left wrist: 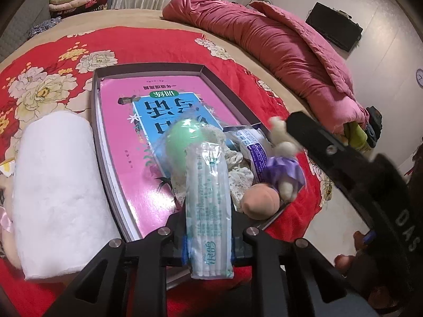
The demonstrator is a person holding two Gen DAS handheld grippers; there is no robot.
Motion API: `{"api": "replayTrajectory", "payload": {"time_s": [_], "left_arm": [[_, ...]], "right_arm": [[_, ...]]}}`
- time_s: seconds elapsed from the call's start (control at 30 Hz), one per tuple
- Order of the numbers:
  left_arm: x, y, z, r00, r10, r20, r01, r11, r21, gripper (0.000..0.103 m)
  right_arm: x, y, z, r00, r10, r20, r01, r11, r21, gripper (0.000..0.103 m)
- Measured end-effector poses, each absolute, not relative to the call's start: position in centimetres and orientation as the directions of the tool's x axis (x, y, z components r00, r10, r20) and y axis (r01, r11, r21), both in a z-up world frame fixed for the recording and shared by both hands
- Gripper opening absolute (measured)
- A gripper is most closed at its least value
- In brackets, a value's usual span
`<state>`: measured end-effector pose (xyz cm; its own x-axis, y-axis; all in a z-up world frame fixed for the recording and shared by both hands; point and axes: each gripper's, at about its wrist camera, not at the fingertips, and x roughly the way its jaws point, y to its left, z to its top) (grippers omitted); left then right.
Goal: Organize soft objects
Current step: 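Open the left tool to release the wrapped pack onto the tray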
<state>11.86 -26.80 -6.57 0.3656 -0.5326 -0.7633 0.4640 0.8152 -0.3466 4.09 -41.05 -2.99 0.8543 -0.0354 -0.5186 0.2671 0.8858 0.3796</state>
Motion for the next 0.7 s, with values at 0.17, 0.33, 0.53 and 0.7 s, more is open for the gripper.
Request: {"api": "replayTrajectory", "payload": {"time_s": [0.17, 0.33, 0.53, 0.7], "left_arm": [[11.61, -26.84, -6.35, 0.369, -0.539, -0.758, 0.474, 0.810, -0.345, 0.026], [11.58, -26.88, -6.37, 0.367, -0.538, -0.759, 0.477, 0.809, -0.343, 0.026], [11.53, -26.93, -6.39, 0.367, -0.541, -0.757, 0.487, 0.805, -0.339, 0.028], [11.35, -27.09, -6.06, 0.373, -0.548, -0.749, 0.499, 0.799, -0.337, 0.033]], "right_arm": [[3.42, -41.44, -2.44, 0.863, -0.067, -0.500, 0.284, 0.884, 0.372, 0.069], [3.53, -41.99, -2.95, 0.844, -0.082, -0.530, 0.319, 0.871, 0.374, 0.069], [3.58, -41.89, -3.12, 0.835, -0.093, -0.542, 0.329, 0.874, 0.358, 0.069], [3.75, -41.82, -3.20, 0.832, -0.089, -0.548, 0.328, 0.875, 0.356, 0.070]]}}
